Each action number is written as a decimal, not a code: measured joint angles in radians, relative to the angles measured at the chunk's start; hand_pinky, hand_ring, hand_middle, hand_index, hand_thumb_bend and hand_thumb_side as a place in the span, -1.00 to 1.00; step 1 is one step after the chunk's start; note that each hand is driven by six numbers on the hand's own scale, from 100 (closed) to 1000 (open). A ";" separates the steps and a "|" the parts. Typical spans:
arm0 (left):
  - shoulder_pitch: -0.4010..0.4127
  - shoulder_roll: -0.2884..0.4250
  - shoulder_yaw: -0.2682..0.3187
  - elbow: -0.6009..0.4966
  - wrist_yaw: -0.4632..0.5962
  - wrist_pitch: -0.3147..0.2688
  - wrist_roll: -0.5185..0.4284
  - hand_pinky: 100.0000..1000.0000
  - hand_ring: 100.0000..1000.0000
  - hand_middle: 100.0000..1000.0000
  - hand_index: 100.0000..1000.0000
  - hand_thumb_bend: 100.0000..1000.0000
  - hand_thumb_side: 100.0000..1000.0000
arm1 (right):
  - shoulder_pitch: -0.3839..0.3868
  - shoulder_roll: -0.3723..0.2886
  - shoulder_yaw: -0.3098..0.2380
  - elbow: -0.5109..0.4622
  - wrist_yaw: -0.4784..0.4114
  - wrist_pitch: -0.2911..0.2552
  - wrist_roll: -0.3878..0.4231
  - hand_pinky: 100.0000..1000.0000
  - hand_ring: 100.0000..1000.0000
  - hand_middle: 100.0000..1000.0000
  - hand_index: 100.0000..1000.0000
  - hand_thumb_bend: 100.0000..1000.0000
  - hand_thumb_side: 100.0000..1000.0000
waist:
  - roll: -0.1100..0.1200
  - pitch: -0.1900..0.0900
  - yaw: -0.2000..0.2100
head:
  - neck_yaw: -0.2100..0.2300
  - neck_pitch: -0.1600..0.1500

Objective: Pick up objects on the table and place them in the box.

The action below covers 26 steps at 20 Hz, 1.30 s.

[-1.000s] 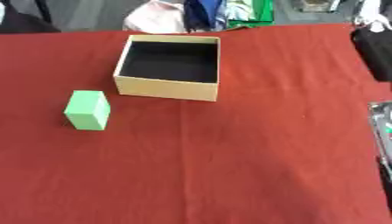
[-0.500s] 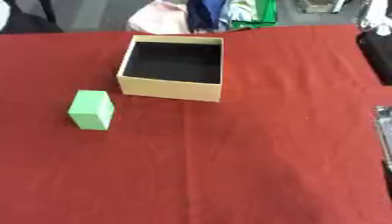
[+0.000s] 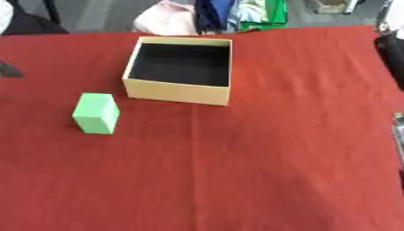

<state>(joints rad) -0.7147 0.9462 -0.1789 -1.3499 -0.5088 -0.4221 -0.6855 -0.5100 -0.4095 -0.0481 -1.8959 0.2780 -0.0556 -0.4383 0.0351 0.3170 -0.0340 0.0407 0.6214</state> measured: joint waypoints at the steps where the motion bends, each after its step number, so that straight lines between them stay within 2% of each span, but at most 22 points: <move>1: -0.013 -0.017 0.000 0.000 0.009 0.009 -0.009 0.69 0.79 0.79 1.00 0.49 -0.18 | 0.000 0.000 0.000 0.000 -0.001 0.000 0.000 0.24 0.17 0.24 0.57 -1.00 -0.30 | 0.000 -0.001 0.000 | 0.000 0.000; 4: -0.051 -0.063 0.000 0.002 0.033 0.035 -0.035 0.69 0.78 0.78 1.00 0.38 -0.16 | 0.000 0.000 0.000 0.000 -0.003 0.000 0.000 0.24 0.17 0.24 0.57 -1.00 -0.30 | 0.000 -0.001 0.000 | 0.000 0.000; 11: -0.118 -0.142 0.001 0.009 0.069 0.086 -0.086 0.69 0.76 0.76 1.00 0.30 -0.13 | 0.002 0.000 0.000 0.000 -0.007 0.000 0.000 0.23 0.17 0.24 0.57 -1.00 -0.29 | 0.005 -0.001 -0.002 | 0.000 0.000; 19: -0.160 -0.207 -0.017 0.054 0.058 0.102 -0.102 0.69 0.76 0.76 1.00 0.30 -0.09 | 0.009 0.000 0.004 0.000 -0.008 0.000 0.000 0.23 0.17 0.24 0.57 -1.00 -0.29 | 0.011 -0.002 -0.009 | 0.007 0.000; 23: -0.168 -0.226 -0.033 0.078 0.035 0.102 -0.102 0.71 0.76 0.76 1.00 0.42 -0.09 | 0.010 0.000 0.005 0.000 -0.008 0.000 0.000 0.23 0.17 0.24 0.57 -1.00 -0.29 | 0.012 -0.002 -0.012 | 0.008 0.000; 25: -0.172 -0.233 -0.040 0.089 0.020 0.102 -0.102 0.70 0.74 0.75 1.00 0.45 -0.13 | 0.010 0.000 0.005 0.000 -0.009 0.000 0.000 0.23 0.17 0.24 0.57 -1.00 -0.28 | 0.013 -0.002 -0.013 | 0.009 0.000; 26: -0.174 -0.235 -0.045 0.095 0.014 0.102 -0.102 0.70 0.74 0.74 1.00 0.38 -0.20 | 0.010 0.000 0.005 0.000 -0.010 0.000 0.000 0.23 0.18 0.24 0.57 -1.00 -0.28 | 0.013 -0.002 -0.013 | 0.009 0.000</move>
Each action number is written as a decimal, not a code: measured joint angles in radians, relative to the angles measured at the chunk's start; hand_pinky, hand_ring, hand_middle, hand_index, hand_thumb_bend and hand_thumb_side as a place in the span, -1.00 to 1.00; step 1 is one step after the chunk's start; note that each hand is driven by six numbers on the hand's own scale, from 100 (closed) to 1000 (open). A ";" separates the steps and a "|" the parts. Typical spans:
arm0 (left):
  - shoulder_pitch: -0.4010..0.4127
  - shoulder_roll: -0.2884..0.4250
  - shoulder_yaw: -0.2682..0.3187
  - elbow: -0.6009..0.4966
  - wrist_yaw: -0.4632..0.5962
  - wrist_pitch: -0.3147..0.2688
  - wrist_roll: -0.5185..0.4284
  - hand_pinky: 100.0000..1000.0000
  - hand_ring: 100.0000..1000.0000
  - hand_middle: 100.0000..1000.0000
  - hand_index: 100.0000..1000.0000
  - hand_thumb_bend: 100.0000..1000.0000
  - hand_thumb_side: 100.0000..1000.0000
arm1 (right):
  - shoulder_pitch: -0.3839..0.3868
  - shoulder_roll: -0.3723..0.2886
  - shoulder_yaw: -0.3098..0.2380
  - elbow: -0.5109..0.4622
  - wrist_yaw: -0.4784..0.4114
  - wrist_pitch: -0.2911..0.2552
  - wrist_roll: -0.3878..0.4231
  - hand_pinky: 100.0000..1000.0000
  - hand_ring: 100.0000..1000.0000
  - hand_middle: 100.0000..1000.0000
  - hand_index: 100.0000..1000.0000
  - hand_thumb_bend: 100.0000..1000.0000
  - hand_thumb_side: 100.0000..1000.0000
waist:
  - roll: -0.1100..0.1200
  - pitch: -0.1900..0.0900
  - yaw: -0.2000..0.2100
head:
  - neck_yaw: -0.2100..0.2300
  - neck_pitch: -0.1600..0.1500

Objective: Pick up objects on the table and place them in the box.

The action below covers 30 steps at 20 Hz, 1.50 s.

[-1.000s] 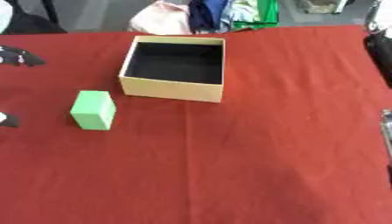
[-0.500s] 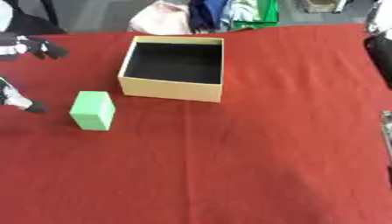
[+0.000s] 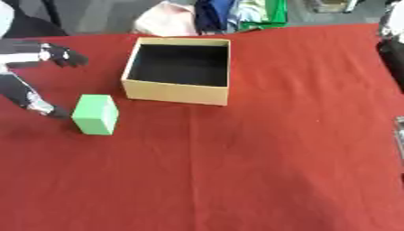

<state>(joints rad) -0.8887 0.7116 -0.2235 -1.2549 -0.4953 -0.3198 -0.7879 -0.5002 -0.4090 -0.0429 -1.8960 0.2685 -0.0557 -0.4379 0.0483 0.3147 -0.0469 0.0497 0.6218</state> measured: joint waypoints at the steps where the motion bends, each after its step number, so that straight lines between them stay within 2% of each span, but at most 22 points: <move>1: -0.001 -0.002 -0.002 0.007 -0.005 0.001 -0.001 0.70 0.74 0.74 1.00 0.38 -0.21 | 0.000 0.000 0.000 0.000 0.000 0.000 0.000 0.23 0.18 0.24 0.57 -1.00 -0.28 | 0.001 0.000 0.000 | 0.000 0.000; 4: -0.004 -0.011 -0.012 0.027 -0.008 0.002 -0.002 0.69 0.73 0.74 1.00 0.34 -0.25 | 0.000 0.000 0.000 0.000 -0.002 0.000 0.000 0.24 0.18 0.24 0.57 -1.00 -0.28 | 0.004 0.000 -0.002 | 0.000 0.000; 12: -0.019 -0.035 -0.041 0.068 0.019 -0.001 0.001 0.70 0.72 0.75 1.00 0.21 -0.04 | 0.000 0.001 0.000 0.000 -0.002 -0.001 0.001 0.23 0.17 0.24 0.57 -1.00 -0.28 | 0.008 0.000 -0.011 | 0.001 0.003; 19: -0.026 -0.055 -0.043 0.097 0.009 -0.002 0.002 0.70 0.71 0.74 1.00 0.22 -0.02 | 0.000 0.001 0.000 0.000 -0.005 -0.002 0.001 0.23 0.17 0.24 0.57 -1.00 -0.28 | 0.012 0.000 -0.017 | 0.001 0.003; 28: -0.026 -0.071 -0.063 0.125 -0.039 -0.016 0.016 0.68 0.68 0.68 0.99 0.19 -0.20 | 0.000 0.001 0.000 0.000 -0.006 -0.002 0.001 0.23 0.17 0.23 0.57 -1.00 -0.28 | 0.012 0.000 -0.019 | 0.004 0.002; 30: -0.026 -0.078 -0.068 0.128 -0.045 -0.020 0.020 0.68 0.67 0.66 0.97 0.15 -0.37 | 0.000 0.001 0.000 0.000 -0.006 -0.002 0.001 0.23 0.17 0.23 0.57 -1.00 -0.28 | 0.012 0.000 -0.019 | 0.004 0.002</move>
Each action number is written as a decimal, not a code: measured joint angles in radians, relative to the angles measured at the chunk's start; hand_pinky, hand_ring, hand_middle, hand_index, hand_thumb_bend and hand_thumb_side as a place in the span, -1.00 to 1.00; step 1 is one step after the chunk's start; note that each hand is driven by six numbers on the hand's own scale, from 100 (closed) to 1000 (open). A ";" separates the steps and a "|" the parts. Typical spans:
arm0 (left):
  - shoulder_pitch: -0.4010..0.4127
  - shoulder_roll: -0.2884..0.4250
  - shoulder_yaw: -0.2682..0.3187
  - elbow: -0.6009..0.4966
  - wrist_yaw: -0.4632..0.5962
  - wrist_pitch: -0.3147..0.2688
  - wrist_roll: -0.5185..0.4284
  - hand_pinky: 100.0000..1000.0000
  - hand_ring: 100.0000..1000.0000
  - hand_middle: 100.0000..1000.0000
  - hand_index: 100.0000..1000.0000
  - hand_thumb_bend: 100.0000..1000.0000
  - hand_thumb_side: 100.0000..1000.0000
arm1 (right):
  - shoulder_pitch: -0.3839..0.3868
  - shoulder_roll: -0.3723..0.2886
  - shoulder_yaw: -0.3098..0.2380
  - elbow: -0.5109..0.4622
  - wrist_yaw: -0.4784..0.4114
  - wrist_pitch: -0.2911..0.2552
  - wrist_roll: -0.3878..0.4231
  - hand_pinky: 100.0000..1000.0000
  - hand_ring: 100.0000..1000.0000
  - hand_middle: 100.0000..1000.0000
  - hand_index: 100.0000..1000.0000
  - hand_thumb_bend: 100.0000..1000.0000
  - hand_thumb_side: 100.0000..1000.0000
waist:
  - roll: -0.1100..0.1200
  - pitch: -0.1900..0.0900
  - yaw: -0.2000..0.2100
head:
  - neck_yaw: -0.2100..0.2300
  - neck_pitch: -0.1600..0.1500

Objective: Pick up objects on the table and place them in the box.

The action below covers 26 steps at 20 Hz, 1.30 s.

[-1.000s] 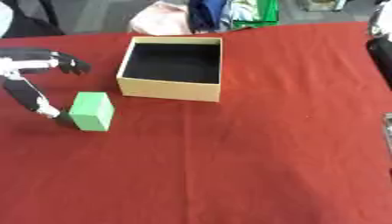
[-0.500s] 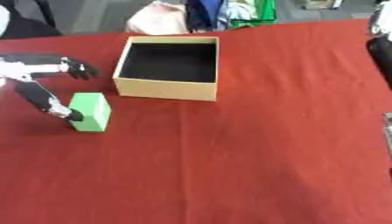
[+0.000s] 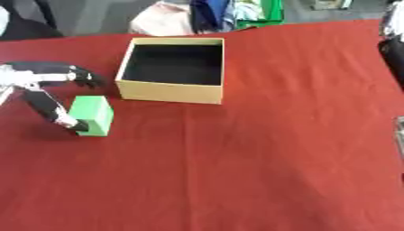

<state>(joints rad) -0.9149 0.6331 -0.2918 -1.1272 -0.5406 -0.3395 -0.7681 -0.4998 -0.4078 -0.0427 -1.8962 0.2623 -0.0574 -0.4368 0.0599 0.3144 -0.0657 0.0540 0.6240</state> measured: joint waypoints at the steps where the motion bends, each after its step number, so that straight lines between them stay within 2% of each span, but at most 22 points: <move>1: 0.000 -0.001 -0.002 0.000 -0.003 -0.002 0.002 0.67 0.66 0.65 0.96 0.10 -0.48 | 0.000 0.000 0.000 0.000 0.000 0.000 0.000 0.23 0.17 0.23 0.57 -1.00 -0.28 | 0.000 0.000 0.000 | 0.001 0.000; 2: 0.000 -0.003 -0.004 0.001 -0.007 -0.003 0.003 0.67 0.66 0.65 0.96 0.10 -0.48 | 0.000 0.000 0.000 0.000 0.000 0.000 0.000 0.23 0.17 0.23 0.57 -1.00 -0.28 | 0.000 0.000 0.000 | 0.001 0.000; 3: 0.000 -0.005 -0.006 0.003 -0.010 -0.004 0.004 0.66 0.65 0.64 0.95 0.05 -0.64 | 0.000 0.000 0.000 0.000 0.000 0.000 0.000 0.23 0.17 0.23 0.57 -1.00 -0.28 | 0.000 0.000 0.000 | 0.001 0.000; 6: 0.000 -0.008 -0.006 0.005 -0.021 -0.004 0.004 0.66 0.64 0.62 0.93 -0.03 -0.76 | 0.000 0.002 0.000 0.000 0.000 0.000 0.000 0.23 0.17 0.23 0.57 -1.00 -0.28 | 0.000 0.000 -0.001 | 0.002 -0.001; 7: 0.000 -0.009 -0.006 0.005 -0.024 -0.004 0.004 0.65 0.61 0.57 0.90 -0.12 -0.85 | 0.000 0.002 0.000 0.000 0.000 0.000 0.000 0.23 0.17 0.23 0.57 -1.00 -0.28 | 0.000 0.000 -0.001 | 0.003 -0.001; 11: 0.000 -0.009 -0.006 0.005 -0.031 -0.004 0.004 0.61 0.53 0.45 0.82 -0.25 -1.00 | 0.000 0.006 0.000 0.000 -0.001 0.000 0.000 0.23 0.17 0.23 0.57 -1.00 -0.28 | 0.000 0.000 -0.001 | 0.003 -0.001; 19: 0.001 -0.008 0.004 -0.024 -0.012 0.003 -0.003 0.51 0.40 0.27 0.65 -0.45 -1.00 | 0.006 0.007 0.000 0.000 -0.001 0.000 0.000 0.23 0.18 0.23 0.57 -1.00 -0.28 | 0.000 0.000 0.004 | 0.004 -0.001; 26: 0.001 0.022 0.043 -0.071 0.020 0.019 -0.019 0.47 0.33 0.20 0.56 -0.48 -1.00 | 0.007 0.008 -0.001 0.000 -0.001 0.000 -0.001 0.23 0.18 0.23 0.57 -1.00 -0.28 | 0.000 0.000 0.007 | 0.004 -0.001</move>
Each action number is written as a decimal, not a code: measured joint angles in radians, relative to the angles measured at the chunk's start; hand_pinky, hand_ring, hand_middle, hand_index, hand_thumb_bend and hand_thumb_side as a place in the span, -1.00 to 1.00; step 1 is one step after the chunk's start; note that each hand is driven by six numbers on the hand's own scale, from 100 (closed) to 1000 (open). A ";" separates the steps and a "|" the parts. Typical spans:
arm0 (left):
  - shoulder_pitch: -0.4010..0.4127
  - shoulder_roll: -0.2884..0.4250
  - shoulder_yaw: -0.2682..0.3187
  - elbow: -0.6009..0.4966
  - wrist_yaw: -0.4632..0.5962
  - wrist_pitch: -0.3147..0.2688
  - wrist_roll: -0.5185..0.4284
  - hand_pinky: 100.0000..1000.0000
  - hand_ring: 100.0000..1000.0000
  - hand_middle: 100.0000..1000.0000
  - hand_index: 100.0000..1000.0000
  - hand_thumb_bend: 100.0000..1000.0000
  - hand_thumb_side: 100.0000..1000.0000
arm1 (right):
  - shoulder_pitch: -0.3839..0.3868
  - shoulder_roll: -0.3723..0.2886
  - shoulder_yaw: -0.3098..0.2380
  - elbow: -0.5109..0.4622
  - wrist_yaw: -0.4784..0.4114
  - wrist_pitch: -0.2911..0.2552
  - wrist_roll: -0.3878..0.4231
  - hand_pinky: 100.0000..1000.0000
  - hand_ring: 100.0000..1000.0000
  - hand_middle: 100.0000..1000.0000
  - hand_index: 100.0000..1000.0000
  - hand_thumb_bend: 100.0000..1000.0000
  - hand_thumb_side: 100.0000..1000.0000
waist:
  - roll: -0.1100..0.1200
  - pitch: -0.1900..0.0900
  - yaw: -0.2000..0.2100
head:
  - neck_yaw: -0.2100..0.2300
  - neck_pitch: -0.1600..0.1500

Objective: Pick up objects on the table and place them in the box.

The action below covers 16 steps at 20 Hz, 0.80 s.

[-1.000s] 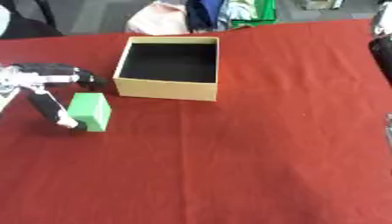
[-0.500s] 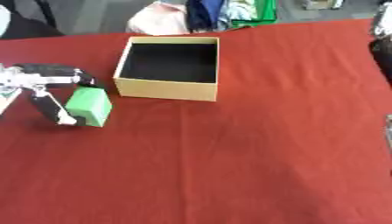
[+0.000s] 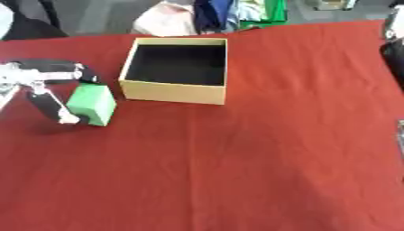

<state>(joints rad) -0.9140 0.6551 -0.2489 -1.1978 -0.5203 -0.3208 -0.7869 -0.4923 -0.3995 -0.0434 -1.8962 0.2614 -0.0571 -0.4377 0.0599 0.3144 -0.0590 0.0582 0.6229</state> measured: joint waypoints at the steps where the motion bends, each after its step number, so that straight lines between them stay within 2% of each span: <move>1: 0.000 0.007 0.008 -0.008 0.003 0.002 -0.002 0.47 0.33 0.19 0.55 -0.48 -1.00 | 0.000 0.000 0.000 0.000 0.000 0.000 0.000 0.23 0.18 0.23 0.57 -1.00 -0.28 | 0.000 0.000 0.000 | 0.000 0.000; 4: -0.005 0.026 0.041 -0.030 0.011 0.010 -0.010 0.48 0.34 0.21 0.56 -0.49 -1.00 | 0.000 0.000 -0.001 0.000 0.000 0.001 -0.002 0.24 0.18 0.23 0.57 -1.00 -0.28 | 0.000 0.000 0.000 | 0.001 -0.001; 10: -0.050 0.033 0.122 -0.082 0.027 0.012 -0.012 0.44 0.29 0.20 0.56 -0.70 -1.00 | 0.000 0.000 -0.005 0.000 0.001 0.002 -0.006 0.23 0.18 0.23 0.57 -1.00 -0.28 | 0.000 0.000 -0.010 | 0.013 -0.012; 16: -0.089 0.025 0.134 -0.110 0.044 0.002 0.028 0.42 0.26 0.19 0.55 -0.78 -1.00 | 0.000 0.000 -0.005 -0.001 0.001 0.003 -0.006 0.23 0.18 0.23 0.57 -1.00 -0.27 | 0.012 0.000 -0.029 | 0.025 -0.021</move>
<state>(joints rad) -1.0025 0.6796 -0.1154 -1.3073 -0.4767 -0.3187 -0.7589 -0.4927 -0.3993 -0.0488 -1.8968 0.2624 -0.0545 -0.4440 0.0714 0.3140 -0.0876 0.0829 0.6017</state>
